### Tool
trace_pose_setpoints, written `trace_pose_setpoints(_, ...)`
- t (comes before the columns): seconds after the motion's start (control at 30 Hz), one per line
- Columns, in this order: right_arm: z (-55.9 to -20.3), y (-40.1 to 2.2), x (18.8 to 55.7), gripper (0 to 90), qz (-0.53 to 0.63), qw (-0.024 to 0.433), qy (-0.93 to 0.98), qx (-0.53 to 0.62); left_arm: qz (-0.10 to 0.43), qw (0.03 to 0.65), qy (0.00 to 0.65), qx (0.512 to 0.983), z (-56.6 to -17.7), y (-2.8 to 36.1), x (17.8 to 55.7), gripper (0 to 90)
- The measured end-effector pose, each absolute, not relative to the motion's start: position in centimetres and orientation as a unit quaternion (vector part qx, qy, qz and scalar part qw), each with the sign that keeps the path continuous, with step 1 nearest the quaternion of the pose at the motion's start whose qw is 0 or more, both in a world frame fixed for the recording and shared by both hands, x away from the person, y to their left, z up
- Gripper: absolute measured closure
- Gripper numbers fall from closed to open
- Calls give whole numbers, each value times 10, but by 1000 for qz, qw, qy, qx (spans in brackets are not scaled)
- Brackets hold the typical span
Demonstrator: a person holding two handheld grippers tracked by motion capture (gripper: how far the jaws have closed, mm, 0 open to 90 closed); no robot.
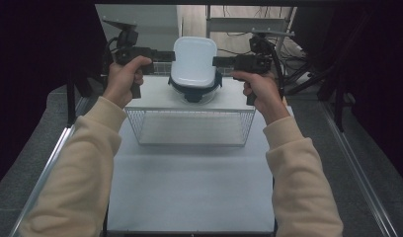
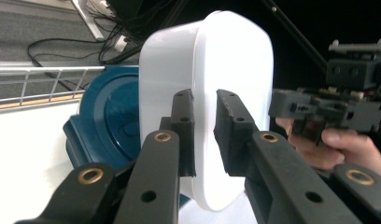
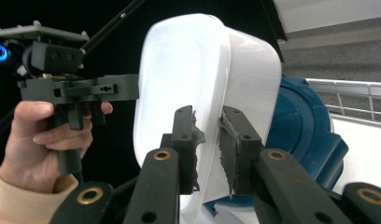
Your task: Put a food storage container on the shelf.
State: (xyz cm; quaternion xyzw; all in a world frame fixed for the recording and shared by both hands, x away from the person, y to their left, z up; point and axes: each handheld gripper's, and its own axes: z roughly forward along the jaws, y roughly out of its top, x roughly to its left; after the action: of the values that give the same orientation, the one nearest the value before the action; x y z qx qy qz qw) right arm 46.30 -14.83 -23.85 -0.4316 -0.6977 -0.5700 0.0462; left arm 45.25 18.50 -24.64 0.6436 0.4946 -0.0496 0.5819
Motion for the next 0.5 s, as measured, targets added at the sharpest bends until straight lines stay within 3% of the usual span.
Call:
trace_pose_setpoints(0.23,-248,-150,490,703,-572,92,-664,-473,-74,586,517,619,-257,185,474,755)
trace_pose_setpoints(0.5,-259,-152,506,704,-574,114,-643,-494,-86,586,518,617,-267,186,481,718)
